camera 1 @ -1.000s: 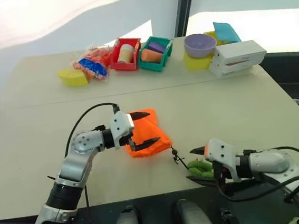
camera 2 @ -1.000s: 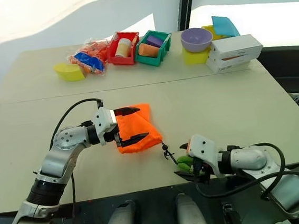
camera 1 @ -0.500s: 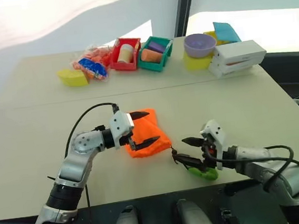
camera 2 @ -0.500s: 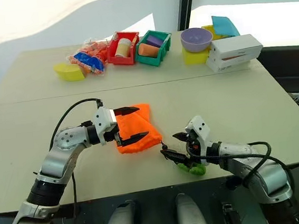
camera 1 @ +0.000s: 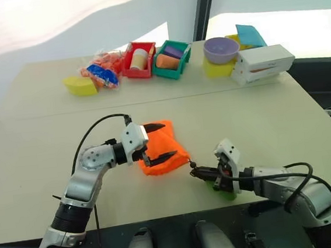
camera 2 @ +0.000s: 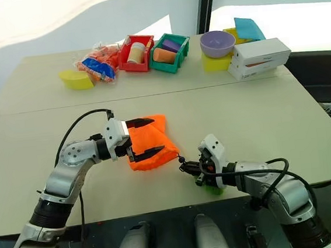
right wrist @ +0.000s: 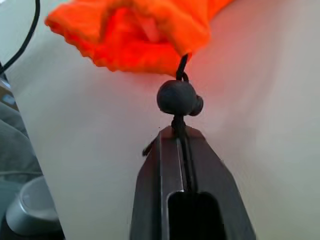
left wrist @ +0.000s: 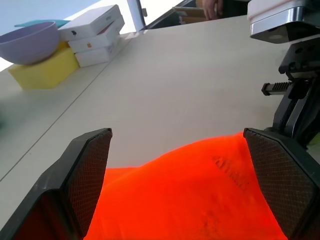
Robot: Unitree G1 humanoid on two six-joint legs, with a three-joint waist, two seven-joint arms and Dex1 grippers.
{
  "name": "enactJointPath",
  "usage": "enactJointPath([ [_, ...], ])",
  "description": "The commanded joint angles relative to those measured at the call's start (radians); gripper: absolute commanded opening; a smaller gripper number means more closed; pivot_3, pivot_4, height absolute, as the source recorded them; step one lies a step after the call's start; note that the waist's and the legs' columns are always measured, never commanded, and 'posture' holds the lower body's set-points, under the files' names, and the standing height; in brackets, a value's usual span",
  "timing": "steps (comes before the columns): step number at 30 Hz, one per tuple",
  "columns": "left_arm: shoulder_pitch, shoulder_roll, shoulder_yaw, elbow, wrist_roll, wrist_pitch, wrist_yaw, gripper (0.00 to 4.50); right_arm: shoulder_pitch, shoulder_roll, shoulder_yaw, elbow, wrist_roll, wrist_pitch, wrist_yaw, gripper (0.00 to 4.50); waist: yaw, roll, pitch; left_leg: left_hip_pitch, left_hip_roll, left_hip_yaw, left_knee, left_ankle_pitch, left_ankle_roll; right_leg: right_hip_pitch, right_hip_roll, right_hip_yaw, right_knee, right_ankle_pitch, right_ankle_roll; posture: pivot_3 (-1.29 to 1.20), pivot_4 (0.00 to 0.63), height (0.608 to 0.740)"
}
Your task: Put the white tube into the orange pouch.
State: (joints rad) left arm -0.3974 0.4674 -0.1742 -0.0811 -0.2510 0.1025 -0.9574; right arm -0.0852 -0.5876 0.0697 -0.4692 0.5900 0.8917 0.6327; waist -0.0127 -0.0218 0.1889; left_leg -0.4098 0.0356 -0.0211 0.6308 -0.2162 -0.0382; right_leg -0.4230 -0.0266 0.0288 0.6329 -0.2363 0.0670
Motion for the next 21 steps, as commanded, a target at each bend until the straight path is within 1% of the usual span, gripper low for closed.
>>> enactJointPath([
  [1, -0.007, -0.002, 0.014, -0.027, -0.012, -0.007, 0.002, 4.5, -0.006, -0.049, -0.008, -0.052, -0.062, -0.077, 0.006, 0.05, 0.0, 0.0, 0.0, 0.0, 0.0, 0.0, 0.0, 0.0, 0.0, 0.0, 0.0, 0.0, 0.0, 0.0, 0.0, 0.0, 0.15, 0.74],
  [6, -0.008, -0.005, 0.013, -0.021, -0.013, -0.011, 0.0, 4.5, -0.011, -0.072, -0.046, -0.1, -0.066, -0.12, 0.015, 0.05, -0.001, 0.0, 0.0, 0.0, 0.0, 0.0, 0.0, 0.0, 0.0, 0.0, 0.0, 0.0, 0.0, 0.0, 0.0, 0.0, 0.15, 0.74],
  [10, -0.012, -0.012, 0.016, -0.018, -0.013, -0.012, 0.006, 4.5, -0.053, -0.1, -0.03, -0.096, -0.169, -0.214, -0.007, 0.05, -0.001, 0.0, 0.0, 0.0, 0.0, 0.0, 0.0, 0.0, 0.0, 0.0, 0.0, 0.0, 0.0, 0.0, 0.0, 0.0, 0.15, 0.74],
  [17, -0.016, -0.014, 0.017, -0.027, -0.031, 0.008, -0.01, 4.5, -0.084, -0.172, 0.048, -0.029, -0.434, -0.444, -0.022, 0.05, 0.001, 0.0, 0.0, 0.0, 0.0, 0.0, 0.0, 0.0, 0.0, 0.0, 0.0, 0.0, 0.0, 0.0, 0.0, 0.0, 0.15, 0.74],
  [21, -0.07, -0.028, 0.009, -0.023, -0.053, 0.033, -0.028, 4.5, -0.088, -0.169, 0.061, 0.004, -0.498, -0.524, -0.016, 0.05, 0.001, 0.0, 0.0, 0.0, 0.0, 0.0, 0.0, 0.0, 0.0, 0.0, 0.0, 0.0, 0.0, 0.0, 0.0, 0.0, 0.15, 0.74],
])
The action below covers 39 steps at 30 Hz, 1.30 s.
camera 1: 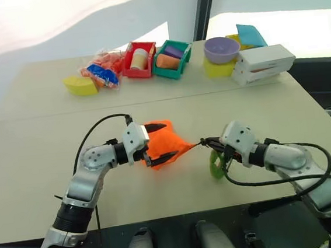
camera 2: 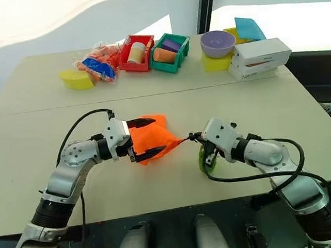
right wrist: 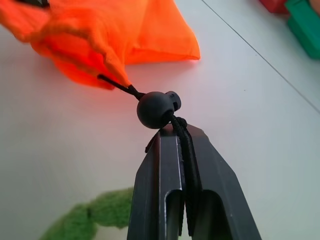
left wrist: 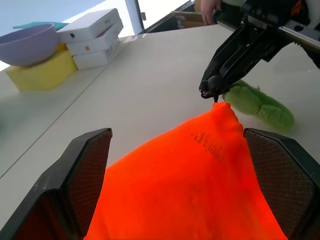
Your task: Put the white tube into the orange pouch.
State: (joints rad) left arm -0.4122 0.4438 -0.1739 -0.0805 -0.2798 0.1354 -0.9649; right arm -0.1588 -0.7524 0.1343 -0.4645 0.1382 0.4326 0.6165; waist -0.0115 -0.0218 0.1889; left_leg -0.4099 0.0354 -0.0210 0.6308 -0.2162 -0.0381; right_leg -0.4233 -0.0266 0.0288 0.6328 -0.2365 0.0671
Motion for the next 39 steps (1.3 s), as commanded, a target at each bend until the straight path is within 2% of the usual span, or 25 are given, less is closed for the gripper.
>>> enactJointPath([
  [1, -0.072, -0.004, -0.003, -0.016, -0.014, -0.009, -0.032, 4.5, -0.017, -0.004, -0.001, 0.005, -0.06, -0.077, 0.002, 0.05, 0.0, 0.0, 0.0, 0.0, 0.0, 0.0, 0.0, 0.0, 0.0, 0.0, 0.0, 0.0, 0.0, 0.0, 0.0, 0.0, 0.15, 0.74],
  [10, -0.191, -0.048, -0.145, 0.062, 0.135, -0.104, -0.066, 4.5, -0.044, 0.031, 0.025, -0.011, -0.1, -0.045, 0.022, 0.05, -0.003, 0.0, 0.0, 0.0, 0.0, 0.0, 0.0, 0.0, 0.0, 0.0, 0.0, 0.0, 0.0, 0.0, 0.0, 0.0, 0.15, 0.74],
  [18, -0.17, -0.11, -0.193, 0.085, 0.276, -0.151, 0.066, 4.5, -0.033, 0.077, -0.004, -0.08, -0.047, 0.112, 0.014, 0.05, 0.0, 0.0, 0.0, 0.0, 0.0, 0.0, 0.0, 0.0, 0.0, 0.0, 0.0, 0.0, 0.0, 0.0, 0.0, 0.0, 0.15, 0.74],
  [23, -0.127, -0.154, -0.174, 0.061, 0.245, -0.036, 0.112, 4.5, -0.034, 0.102, -0.022, -0.127, 0.012, 0.202, 0.024, 0.05, -0.001, 0.0, 0.0, 0.0, 0.0, 0.0, 0.0, 0.0, 0.0, 0.0, 0.0, 0.0, 0.001, 0.0, 0.0, 0.0, 0.15, 0.74],
  [33, -0.177, -0.162, -0.144, 0.114, 0.131, 0.103, 0.025, 4.5, -0.053, 0.083, -0.001, -0.143, -0.004, 0.241, 0.017, 0.05, -0.001, 0.0, 0.0, 0.0, 0.0, -0.001, 0.0, 0.0, 0.0, 0.0, 0.0, 0.0, 0.001, 0.0, 0.0, 0.0, 0.15, 0.74],
  [39, -0.193, -0.157, -0.149, 0.126, 0.122, 0.122, 0.002, 4.5, -0.053, 0.085, -0.003, -0.15, -0.009, 0.25, 0.01, 0.05, -0.001, 0.0, 0.0, 0.0, 0.0, -0.001, 0.0, 0.0, 0.0, 0.0, 0.0, 0.0, 0.001, 0.0, 0.0, 0.0, 0.15, 0.74],
])
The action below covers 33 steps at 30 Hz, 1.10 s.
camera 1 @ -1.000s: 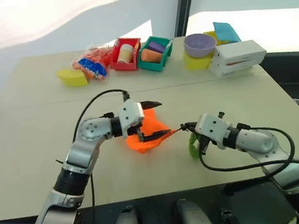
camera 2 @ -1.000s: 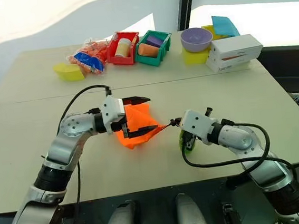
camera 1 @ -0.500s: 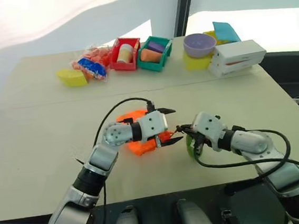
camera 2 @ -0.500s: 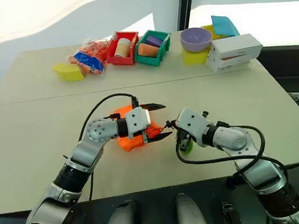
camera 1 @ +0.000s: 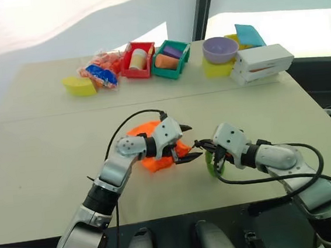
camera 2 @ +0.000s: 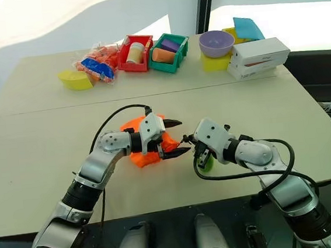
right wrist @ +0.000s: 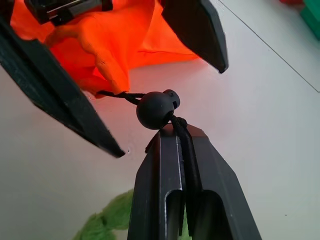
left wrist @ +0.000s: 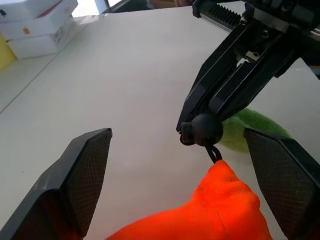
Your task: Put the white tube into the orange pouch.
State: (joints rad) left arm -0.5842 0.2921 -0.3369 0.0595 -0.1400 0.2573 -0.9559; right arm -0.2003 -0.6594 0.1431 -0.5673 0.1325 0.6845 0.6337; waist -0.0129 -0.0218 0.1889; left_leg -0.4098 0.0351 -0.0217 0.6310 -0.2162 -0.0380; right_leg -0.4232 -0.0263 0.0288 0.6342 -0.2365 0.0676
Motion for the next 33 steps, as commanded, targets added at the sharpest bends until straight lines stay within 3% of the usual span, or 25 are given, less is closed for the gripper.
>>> enactJointPath([
  [1, -0.022, -0.007, 0.016, -0.013, -0.019, 0.001, -0.006, 4.5, -0.012, -0.007, -0.012, -0.048, -0.004, -0.001, -0.008, 0.05, 0.0, 0.0, 0.0, 0.0, 0.0, 0.0, 0.0, 0.0, 0.0, 0.0, 0.0, 0.0, 0.0, 0.0, 0.0, 0.0, 0.15, 0.74],
  [4, -0.023, -0.008, 0.018, -0.011, -0.02, -0.005, -0.005, 4.5, -0.012, -0.006, -0.012, -0.048, -0.004, 0.001, -0.008, 0.05, 0.0, 0.0, 0.0, 0.0, 0.0, 0.0, 0.0, 0.0, 0.0, 0.0, 0.0, 0.0, 0.0, 0.0, 0.0, 0.0, 0.15, 0.74],
  [6, -0.024, -0.011, 0.019, -0.01, -0.016, -0.012, 0.003, 3.97, -0.012, -0.004, -0.01, -0.044, -0.006, -0.001, -0.01, 0.0, 0.0, 0.0, 0.0, 0.0, 0.0, 0.0, 0.0, 0.0, 0.0, 0.0, 0.0, 0.0, 0.0, 0.0, 0.0, 0.0, 0.15, 0.74],
  [8, -0.022, -0.013, 0.019, -0.012, -0.015, -0.011, 0.009, 3.97, -0.014, -0.003, -0.005, -0.036, -0.01, -0.006, -0.01, 0.0, 0.0, 0.0, 0.0, 0.0, 0.0, 0.0, 0.0, 0.0, 0.0, 0.0, 0.0, 0.0, 0.0, 0.0, 0.0, 0.0, 0.15, 0.74],
  [9, -0.018, -0.012, 0.018, -0.017, -0.015, -0.013, 0.008, 3.21, -0.015, -0.003, -0.004, -0.034, -0.011, -0.008, -0.01, 0.0, 0.0, 0.0, 0.0, 0.0, 0.0, 0.0, 0.0, 0.0, 0.0, 0.0, 0.0, 0.0, 0.0, 0.0, 0.0, 0.0, 0.15, 0.74],
  [12, -0.014, -0.012, 0.018, -0.02, -0.015, -0.015, 0.008, 2.03, -0.018, -0.003, -0.003, -0.029, -0.011, -0.009, -0.008, 0.0, 0.0, 0.0, 0.0, 0.0, 0.0, 0.0, 0.0, 0.0, 0.0, 0.0, 0.0, 0.0, 0.0, 0.0, 0.0, 0.0, 0.15, 0.74],
  [14, -0.013, -0.011, 0.018, -0.021, -0.011, -0.018, 0.012, 0.75, -0.017, -0.004, 0.001, -0.029, -0.014, -0.011, -0.006, 0.0, 0.0, 0.0, 0.0, 0.0, 0.0, 0.0, 0.0, 0.0, 0.0, 0.0, 0.0, 0.0, 0.0, 0.0, 0.0, 0.0, 0.15, 0.74],
  [16, -0.011, -0.01, 0.017, -0.021, -0.007, -0.019, 0.016, 0.05, -0.016, -0.004, 0.004, -0.028, -0.016, -0.012, -0.005, 0.0, 0.0, 0.0, 0.0, 0.0, 0.0, 0.0, 0.0, 0.0, 0.0, 0.0, 0.0, 0.0, 0.0, 0.0, 0.0, 0.0, 0.15, 0.74],
  [25, -0.014, -0.012, 0.022, -0.013, -0.018, -0.017, 0.018, 0.05, -0.012, -0.001, 0.007, -0.037, -0.015, -0.005, -0.009, 0.0, 0.0, 0.0, 0.0, 0.0, 0.0, 0.0, 0.0, 0.0, 0.0, 0.0, 0.0, 0.0, 0.0, 0.0, 0.0, 0.0, 0.15, 0.74],
  [28, -0.02, 0.006, 0.023, -0.011, -0.027, -0.044, -0.019, 0.85, -0.011, -0.002, 0.008, -0.038, -0.014, -0.002, -0.008, 0.0, 0.0, 0.0, 0.0, 0.0, 0.0, 0.0, 0.0, 0.0, 0.0, 0.0, 0.0, 0.0, 0.0, 0.0, 0.0, 0.0, 0.15, 0.74],
  [33, -0.038, 0.024, 0.04, 0.012, -0.027, -0.085, -0.045, 3.47, -0.003, -0.012, 0.004, -0.042, -0.009, 0.003, 0.001, 0.0, 0.0, 0.0, 0.0, 0.0, 0.0, 0.0, 0.0, 0.0, 0.0, 0.0, 0.0, 0.0, 0.0, 0.0, 0.0, 0.0, 0.15, 0.74],
])
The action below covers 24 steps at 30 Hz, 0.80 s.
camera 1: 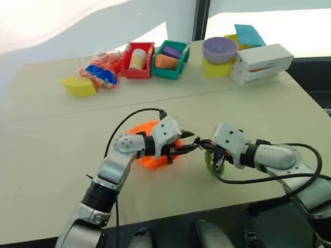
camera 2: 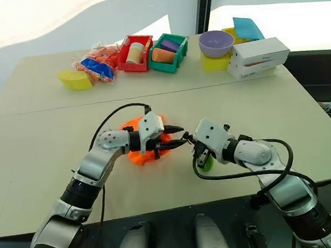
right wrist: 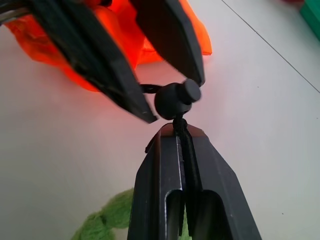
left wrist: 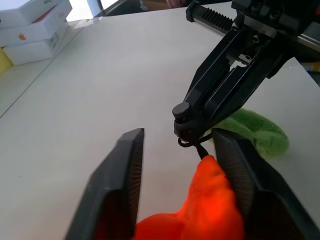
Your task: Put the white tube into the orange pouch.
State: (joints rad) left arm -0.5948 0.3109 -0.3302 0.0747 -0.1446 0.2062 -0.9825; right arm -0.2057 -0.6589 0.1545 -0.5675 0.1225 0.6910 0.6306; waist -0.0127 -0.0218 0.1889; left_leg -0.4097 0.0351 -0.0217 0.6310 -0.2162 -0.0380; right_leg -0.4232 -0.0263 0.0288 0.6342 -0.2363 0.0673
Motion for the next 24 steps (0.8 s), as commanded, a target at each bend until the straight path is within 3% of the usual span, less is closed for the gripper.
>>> enactJointPath([
  [1, -0.03, 0.011, 0.035, -0.002, -0.027, -0.044, -0.032, 3.92, 0.006, -0.017, -0.01, -0.042, 0.002, -0.004, 0.008, 0.0, 0.0, 0.0, 0.0, 0.0, 0.0, 0.0, 0.0, 0.0, 0.0, 0.0, 0.0, 0.0, 0.0, 0.0, 0.0, 0.0, 0.15, 0.74],
  [6, -0.043, 0.02, 0.027, 0.012, -0.019, -0.108, -0.069, 3.92, 0.011, -0.025, -0.016, -0.044, 0.007, -0.005, 0.016, 0.0, 0.0, 0.0, 0.0, 0.0, 0.0, 0.0, 0.0, 0.0, 0.0, 0.0, 0.0, 0.0, 0.0, 0.0, 0.0, 0.0, 0.15, 0.74],
  [10, -0.049, 0.016, -0.008, 0.047, 0.037, -0.276, -0.08, 3.92, 0.011, -0.02, -0.009, -0.049, 0.01, 0.003, 0.015, 0.0, 0.001, 0.0, 0.0, 0.0, 0.0, 0.0, 0.0, 0.0, 0.0, 0.0, 0.0, 0.0, 0.0, 0.0, 0.0, 0.0, 0.15, 0.74],
  [17, -0.061, 0.015, -0.019, 0.1, 0.087, -0.423, -0.078, 3.92, 0.013, -0.018, -0.01, -0.046, 0.018, 0.015, 0.013, 0.0, 0.0, 0.0, 0.0, 0.0, 0.0, 0.0, 0.0, 0.0, 0.0, 0.0, 0.0, 0.0, 0.0, 0.0, 0.0, 0.0, 0.15, 0.74],
  [24, -0.079, 0.052, -0.073, 0.192, 0.336, -0.824, 0.076, 3.92, 0.007, -0.006, -0.033, -0.054, 0.061, 0.058, 0.012, 0.0, 0.002, 0.0, 0.0, 0.0, 0.0, 0.0, 0.0, 0.0, 0.0, 0.0, 0.0, 0.0, 0.0, 0.001, -0.001, 0.0, 0.15, 0.74],
])
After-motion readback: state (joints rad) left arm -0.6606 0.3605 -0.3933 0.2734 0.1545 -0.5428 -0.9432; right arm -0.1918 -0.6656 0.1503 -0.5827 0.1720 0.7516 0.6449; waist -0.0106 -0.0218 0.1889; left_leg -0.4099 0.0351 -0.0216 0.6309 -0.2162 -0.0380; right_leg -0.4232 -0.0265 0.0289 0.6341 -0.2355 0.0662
